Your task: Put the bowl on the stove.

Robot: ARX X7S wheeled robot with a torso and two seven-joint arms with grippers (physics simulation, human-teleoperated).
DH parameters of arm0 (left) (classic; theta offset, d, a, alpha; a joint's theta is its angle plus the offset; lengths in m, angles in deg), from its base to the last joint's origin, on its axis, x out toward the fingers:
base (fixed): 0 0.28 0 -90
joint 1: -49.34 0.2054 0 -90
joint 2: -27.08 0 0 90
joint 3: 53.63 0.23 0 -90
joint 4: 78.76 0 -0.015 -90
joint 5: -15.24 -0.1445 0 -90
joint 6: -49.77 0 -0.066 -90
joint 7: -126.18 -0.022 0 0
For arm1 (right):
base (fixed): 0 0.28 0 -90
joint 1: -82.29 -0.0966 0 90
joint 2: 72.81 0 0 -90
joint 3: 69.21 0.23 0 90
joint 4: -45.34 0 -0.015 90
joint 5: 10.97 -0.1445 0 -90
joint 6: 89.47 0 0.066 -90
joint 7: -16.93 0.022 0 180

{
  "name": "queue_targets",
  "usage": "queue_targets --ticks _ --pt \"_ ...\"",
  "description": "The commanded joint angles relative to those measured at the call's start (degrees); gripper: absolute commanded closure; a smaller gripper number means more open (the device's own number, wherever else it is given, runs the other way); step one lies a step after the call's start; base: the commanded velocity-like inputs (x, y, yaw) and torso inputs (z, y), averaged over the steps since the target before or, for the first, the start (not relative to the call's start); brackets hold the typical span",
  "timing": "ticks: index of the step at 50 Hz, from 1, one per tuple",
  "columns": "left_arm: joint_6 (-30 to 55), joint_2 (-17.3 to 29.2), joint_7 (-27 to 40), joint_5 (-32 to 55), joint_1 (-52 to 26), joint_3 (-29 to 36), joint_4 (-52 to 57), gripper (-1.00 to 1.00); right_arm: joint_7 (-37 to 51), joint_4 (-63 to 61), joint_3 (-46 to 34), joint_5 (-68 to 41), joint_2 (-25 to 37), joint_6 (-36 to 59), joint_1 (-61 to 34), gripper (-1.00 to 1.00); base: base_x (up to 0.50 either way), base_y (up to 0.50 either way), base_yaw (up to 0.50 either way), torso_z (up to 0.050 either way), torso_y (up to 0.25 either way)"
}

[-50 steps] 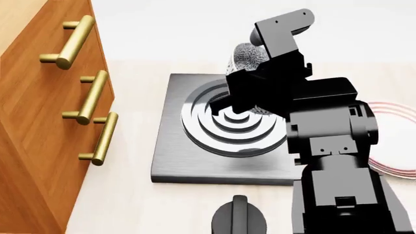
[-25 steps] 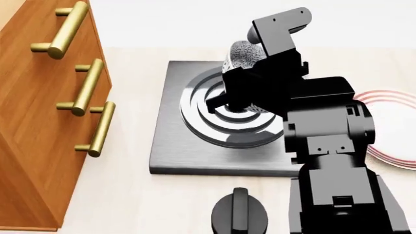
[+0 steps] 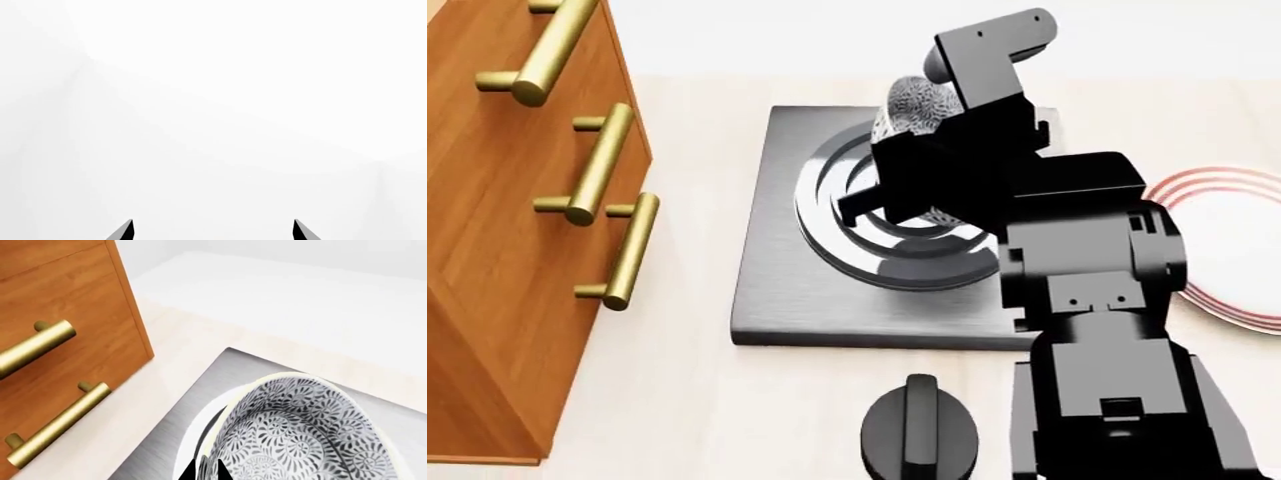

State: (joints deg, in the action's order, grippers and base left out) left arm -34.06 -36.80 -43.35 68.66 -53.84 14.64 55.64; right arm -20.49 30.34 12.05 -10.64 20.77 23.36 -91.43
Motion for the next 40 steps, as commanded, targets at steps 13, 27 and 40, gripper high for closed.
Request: queue_targets --ticks 13,27,40 --pt "-0.7 -0.1 -0.6 -0.7 0.4 0.5 0.0 -1.00 0.0 0.0 0.8 -0.5 -0.2 -0.1 -0.5 1.00 0.00 0.00 0.00 0.000 0.000" --pt "-1.0 -0.3 -0.5 -2.4 0.3 1.0 0.1 -1.00 0.0 0.0 0.8 -0.5 -0.2 -0.1 -0.5 1.00 0.00 0.00 0.00 0.000 -0.113" --pt "-1.1 -0.1 0.0 -1.7 0.3 0.8 0.0 -1.00 0.0 0.0 0.8 -0.5 -0.2 -0.1 -0.5 1.00 0.00 0.00 0.00 0.000 0.000"
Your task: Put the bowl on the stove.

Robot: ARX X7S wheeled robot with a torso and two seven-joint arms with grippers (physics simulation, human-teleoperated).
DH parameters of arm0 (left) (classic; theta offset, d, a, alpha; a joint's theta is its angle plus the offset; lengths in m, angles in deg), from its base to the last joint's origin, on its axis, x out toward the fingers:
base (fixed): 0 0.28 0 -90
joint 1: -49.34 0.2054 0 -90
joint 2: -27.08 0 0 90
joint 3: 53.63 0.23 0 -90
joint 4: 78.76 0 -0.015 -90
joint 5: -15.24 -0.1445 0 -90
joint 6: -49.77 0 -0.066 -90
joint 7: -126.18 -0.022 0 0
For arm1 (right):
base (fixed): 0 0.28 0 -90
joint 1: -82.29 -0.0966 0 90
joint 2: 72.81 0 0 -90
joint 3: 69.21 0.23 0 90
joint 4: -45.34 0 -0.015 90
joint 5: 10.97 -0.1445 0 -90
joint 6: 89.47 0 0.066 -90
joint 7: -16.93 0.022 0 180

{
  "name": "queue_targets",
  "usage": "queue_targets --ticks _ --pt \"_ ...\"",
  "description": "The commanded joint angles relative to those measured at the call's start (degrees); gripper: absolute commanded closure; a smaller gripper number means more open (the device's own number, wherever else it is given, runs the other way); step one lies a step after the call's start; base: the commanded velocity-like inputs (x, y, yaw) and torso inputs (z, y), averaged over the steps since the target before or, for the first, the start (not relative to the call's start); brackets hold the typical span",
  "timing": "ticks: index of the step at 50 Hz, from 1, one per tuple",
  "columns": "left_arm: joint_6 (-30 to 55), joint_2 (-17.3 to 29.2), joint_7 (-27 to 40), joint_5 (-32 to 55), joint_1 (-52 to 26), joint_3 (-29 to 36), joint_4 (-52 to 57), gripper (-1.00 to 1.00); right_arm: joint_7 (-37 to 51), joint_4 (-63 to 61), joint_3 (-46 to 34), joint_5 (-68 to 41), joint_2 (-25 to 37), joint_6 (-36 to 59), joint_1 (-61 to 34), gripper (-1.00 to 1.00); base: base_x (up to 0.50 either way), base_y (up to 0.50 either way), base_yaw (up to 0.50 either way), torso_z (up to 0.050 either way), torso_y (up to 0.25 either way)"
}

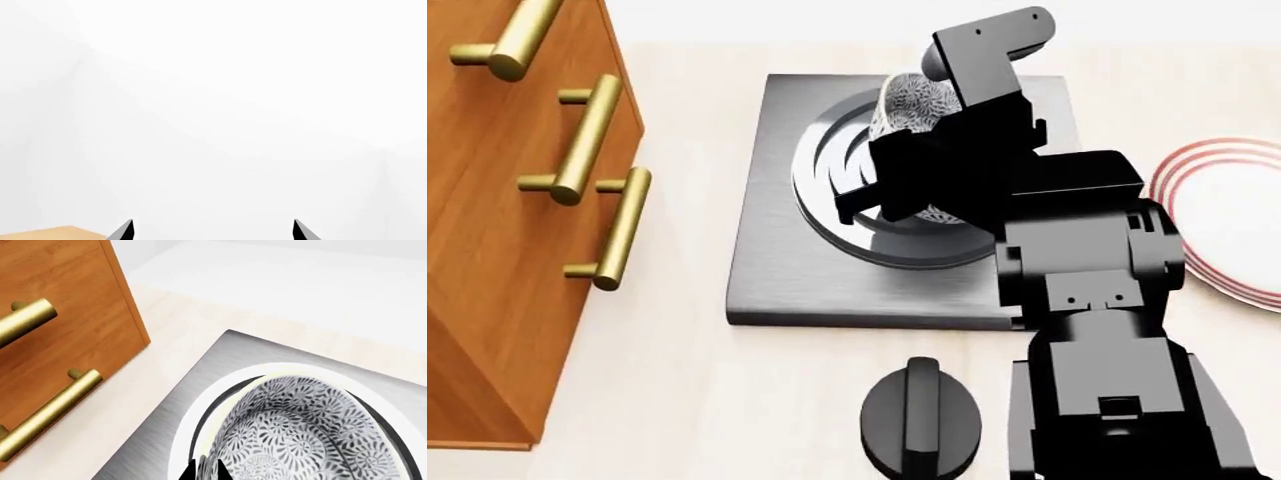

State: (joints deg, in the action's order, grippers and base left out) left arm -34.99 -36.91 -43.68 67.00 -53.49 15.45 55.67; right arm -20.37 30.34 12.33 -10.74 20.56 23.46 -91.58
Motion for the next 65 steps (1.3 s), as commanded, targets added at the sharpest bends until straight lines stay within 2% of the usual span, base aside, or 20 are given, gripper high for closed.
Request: queue_targets --ticks 1,6,7,31,32,39,50,65 --pt "-0.2 0.0 0.3 0.0 -0.1 0.0 -0.1 -1.00 -0.1 0.0 0.5 -0.4 0.0 -0.2 -0.4 1.00 0.00 0.00 0.00 0.000 0.000" --pt "-0.3 0.0 0.3 0.0 -0.1 0.0 -0.2 -1.00 -0.1 0.0 0.5 -0.4 0.0 -0.2 -0.4 1.00 0.00 0.00 0.00 0.000 0.000" --pt "-0.4 0.0 0.3 -0.1 -0.1 0.0 -0.3 -1.00 -0.1 0.0 0.5 -0.4 0.0 -0.2 -0.4 -1.00 0.00 0.00 0.00 0.000 0.000" --pt "-0.7 0.0 0.4 -0.3 0.1 0.4 -0.4 -1.00 -0.1 0.0 0.5 -0.4 0.0 -0.2 -0.4 -1.00 0.00 0.00 0.00 0.000 0.000" --pt "-0.7 0.0 0.4 -0.3 0.1 0.4 -0.4 -1.00 -4.6 0.0 3.4 -0.4 -0.8 0.8 1.2 -1.00 0.00 0.00 0.00 0.000 0.000" --pt "-0.9 0.0 0.4 -0.5 0.2 0.5 -0.5 -1.00 -11.3 0.0 4.0 -0.9 -1.0 0.0 1.3 -1.00 0.00 0.00 0.00 0.000 0.000" --pt "-1.0 0.1 0.5 -0.6 0.2 0.6 -0.5 -1.00 -17.3 0.0 5.4 -1.0 -1.0 -1.7 1.2 -1.00 0.00 0.00 0.00 0.000 0.000" --pt "-1.2 0.2 0.8 -1.1 0.3 0.8 -0.7 -1.00 -16.7 0.0 21.6 -4.1 1.5 -17.3 0.8 -1.00 0.00 0.00 0.00 0.000 0.000"
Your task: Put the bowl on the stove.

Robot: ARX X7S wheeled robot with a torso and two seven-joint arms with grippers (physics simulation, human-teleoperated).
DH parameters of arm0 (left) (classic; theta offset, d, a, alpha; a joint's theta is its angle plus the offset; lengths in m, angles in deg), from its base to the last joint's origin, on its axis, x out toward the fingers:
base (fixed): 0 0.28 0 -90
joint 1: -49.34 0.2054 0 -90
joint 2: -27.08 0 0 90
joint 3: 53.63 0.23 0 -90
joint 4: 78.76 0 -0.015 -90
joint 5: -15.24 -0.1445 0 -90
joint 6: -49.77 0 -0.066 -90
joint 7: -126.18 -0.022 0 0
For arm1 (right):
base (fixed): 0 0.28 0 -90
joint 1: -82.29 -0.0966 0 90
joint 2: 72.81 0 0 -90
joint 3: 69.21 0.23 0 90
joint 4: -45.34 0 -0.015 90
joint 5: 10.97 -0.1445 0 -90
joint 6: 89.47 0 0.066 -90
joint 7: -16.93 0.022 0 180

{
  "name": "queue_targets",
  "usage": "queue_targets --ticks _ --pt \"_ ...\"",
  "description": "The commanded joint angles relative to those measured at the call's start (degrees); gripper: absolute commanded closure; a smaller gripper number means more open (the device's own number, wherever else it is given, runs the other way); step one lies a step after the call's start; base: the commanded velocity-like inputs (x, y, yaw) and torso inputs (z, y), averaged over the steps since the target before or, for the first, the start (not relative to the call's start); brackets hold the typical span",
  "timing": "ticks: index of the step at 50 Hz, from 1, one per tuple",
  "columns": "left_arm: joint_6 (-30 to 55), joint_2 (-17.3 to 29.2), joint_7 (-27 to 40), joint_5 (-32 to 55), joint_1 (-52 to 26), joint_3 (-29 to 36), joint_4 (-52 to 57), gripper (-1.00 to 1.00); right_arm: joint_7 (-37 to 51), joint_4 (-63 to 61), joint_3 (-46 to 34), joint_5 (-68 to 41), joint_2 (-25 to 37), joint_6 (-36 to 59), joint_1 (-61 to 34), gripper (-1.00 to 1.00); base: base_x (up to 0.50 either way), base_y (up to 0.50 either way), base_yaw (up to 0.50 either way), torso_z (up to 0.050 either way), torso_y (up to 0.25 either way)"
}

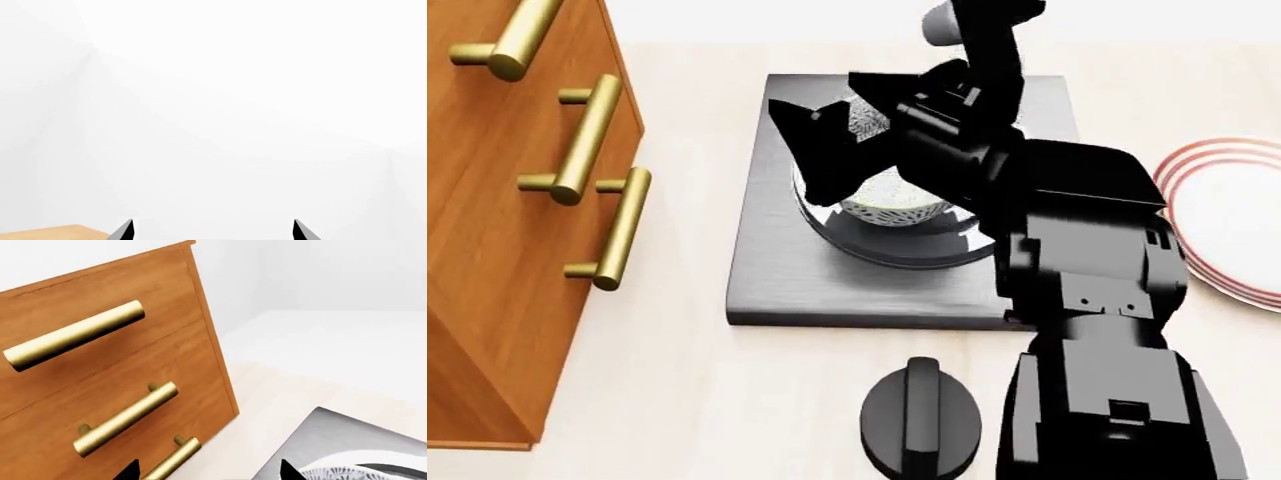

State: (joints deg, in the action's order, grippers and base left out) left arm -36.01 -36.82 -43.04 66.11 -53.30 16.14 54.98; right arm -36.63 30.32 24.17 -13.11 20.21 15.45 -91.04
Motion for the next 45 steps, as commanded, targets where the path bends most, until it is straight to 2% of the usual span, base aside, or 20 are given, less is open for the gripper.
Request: queue_targets --ticks 1,9,12,14,18,26,35,37,39,45 --pt "-0.1 0.1 0.2 -0.2 0.1 0.1 0.0 -1.00 -0.5 0.0 10.7 -1.9 2.1 -10.1 0.4 -1.00 0.00 0.00 0.00 0.000 0.000" --pt "-0.3 0.1 0.0 -0.6 0.3 0.3 0.0 -1.00 0.8 -0.5 16.4 -3.8 4.8 -16.4 3.4 -1.00 0.00 0.00 0.00 0.000 0.000" --pt "-0.4 0.1 -0.1 -0.6 0.3 0.4 0.0 -1.00 2.7 -20.9 18.1 -5.9 3.0 -6.2 13.0 -1.00 0.00 0.00 0.00 0.000 0.000" --pt "-0.4 0.1 -0.1 -0.6 0.4 0.4 0.0 -1.00 3.9 -30.3 19.7 -7.6 2.1 -2.1 17.2 -1.00 0.00 0.00 0.00 0.000 0.000" --pt "-0.5 0.1 -0.1 -0.8 0.4 0.5 0.0 -1.00 6.3 -41.9 22.5 -10.1 0.9 2.2 23.9 -1.00 0.00 0.00 0.00 0.000 0.000" --pt "-0.6 0.0 0.0 -0.9 0.4 0.7 0.1 -1.00 9.7 -53.0 27.7 -14.7 -0.7 4.7 31.9 -1.00 0.00 0.00 0.00 0.000 0.000" --pt "-1.0 -0.1 0.0 -0.9 0.5 0.8 0.3 -1.00 16.7 -54.0 34.3 -18.6 -2.0 1.2 36.2 -1.00 0.00 0.00 0.00 0.000 0.000" --pt "-1.0 0.0 0.1 -0.8 0.5 0.8 0.4 -1.00 20.6 -50.6 38.1 -19.9 -2.1 -2.0 35.7 -1.00 0.00 0.00 0.00 0.000 0.000" --pt "-1.0 -0.1 0.1 -1.2 0.4 0.9 0.4 -1.00 23.2 -48.2 45.4 -26.6 -2.7 -5.8 35.3 -1.00 0.00 0.00 0.00 0.000 0.000" --pt "-1.0 -0.3 0.3 -2.5 0.4 1.4 0.2 -1.00 29.8 -45.3 49.5 -32.6 -2.7 -18.3 36.3 -1.00 0.00 0.00 0.00 0.000 0.000"
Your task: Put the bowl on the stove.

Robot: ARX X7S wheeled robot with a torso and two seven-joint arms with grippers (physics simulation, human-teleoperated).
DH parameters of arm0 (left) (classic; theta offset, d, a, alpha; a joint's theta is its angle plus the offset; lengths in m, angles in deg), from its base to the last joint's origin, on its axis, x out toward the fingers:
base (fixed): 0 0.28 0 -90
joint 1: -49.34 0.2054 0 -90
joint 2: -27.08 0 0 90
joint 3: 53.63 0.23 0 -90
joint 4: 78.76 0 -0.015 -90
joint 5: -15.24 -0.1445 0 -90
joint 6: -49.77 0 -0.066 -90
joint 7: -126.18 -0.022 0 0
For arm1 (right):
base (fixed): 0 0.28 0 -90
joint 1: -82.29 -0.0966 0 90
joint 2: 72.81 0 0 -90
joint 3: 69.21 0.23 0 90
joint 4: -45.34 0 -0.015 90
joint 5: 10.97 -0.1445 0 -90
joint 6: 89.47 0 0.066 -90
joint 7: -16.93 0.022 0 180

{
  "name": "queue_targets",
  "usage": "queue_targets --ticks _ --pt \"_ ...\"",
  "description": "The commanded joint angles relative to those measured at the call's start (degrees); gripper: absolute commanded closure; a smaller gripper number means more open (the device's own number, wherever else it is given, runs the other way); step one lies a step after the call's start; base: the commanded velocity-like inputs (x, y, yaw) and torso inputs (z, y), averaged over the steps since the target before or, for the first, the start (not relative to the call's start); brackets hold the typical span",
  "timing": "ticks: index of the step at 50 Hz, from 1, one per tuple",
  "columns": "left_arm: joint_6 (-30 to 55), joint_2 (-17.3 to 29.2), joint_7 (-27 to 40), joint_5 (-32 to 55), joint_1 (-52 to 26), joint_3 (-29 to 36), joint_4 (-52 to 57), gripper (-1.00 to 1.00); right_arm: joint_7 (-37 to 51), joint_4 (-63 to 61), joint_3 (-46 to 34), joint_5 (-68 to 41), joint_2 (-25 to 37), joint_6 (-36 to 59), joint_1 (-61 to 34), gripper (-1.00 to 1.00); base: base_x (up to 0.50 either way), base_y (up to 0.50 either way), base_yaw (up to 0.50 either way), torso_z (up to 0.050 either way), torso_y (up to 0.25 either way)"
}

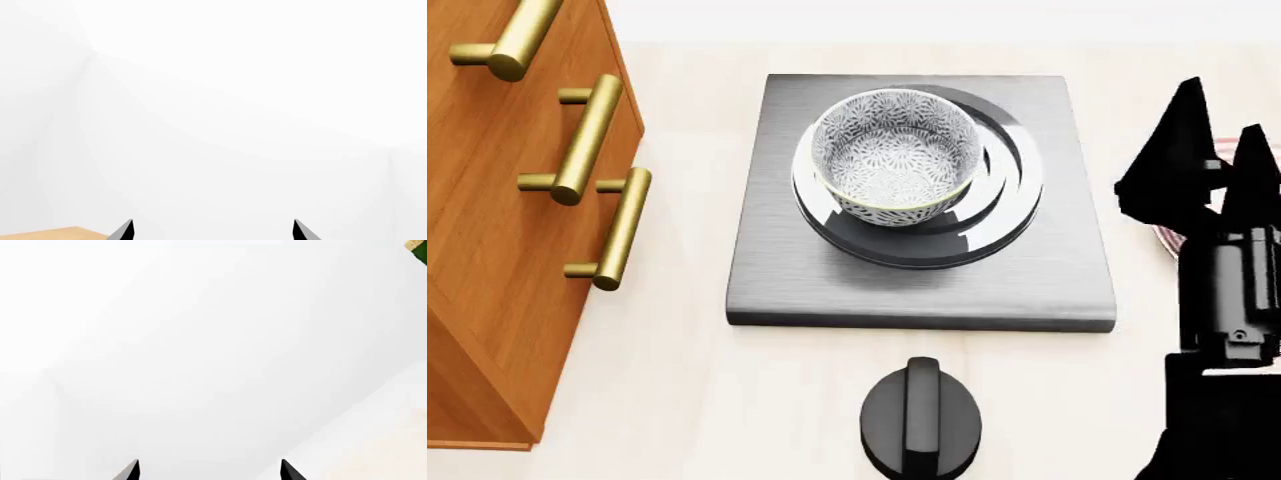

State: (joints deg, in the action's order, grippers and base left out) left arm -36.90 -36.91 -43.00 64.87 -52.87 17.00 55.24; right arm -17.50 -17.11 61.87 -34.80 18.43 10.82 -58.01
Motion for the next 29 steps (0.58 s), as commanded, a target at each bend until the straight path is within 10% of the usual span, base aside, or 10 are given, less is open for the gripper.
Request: queue_targets --ticks 1,8,29 --pt "-0.2 -0.2 0.1 -1.3 0.0 0.6 -0.1 -1.00 11.5 2.0 12.3 -12.2 -1.0 -14.6 3.4 -1.00 0.00 0.00 0.00 0.000 0.000" --pt "-0.2 -0.4 0.3 -1.8 0.0 1.0 -0.1 -1.00 18.7 -0.4 8.3 -23.1 -1.1 -32.0 8.0 -1.00 0.00 0.00 0.00 0.000 0.000" --pt "-0.5 -0.5 0.4 -2.1 0.1 1.4 -0.6 -1.00 18.5 -2.5 3.4 -34.4 0.0 -35.8 11.3 -1.00 0.00 0.00 0.00 0.000 0.000"
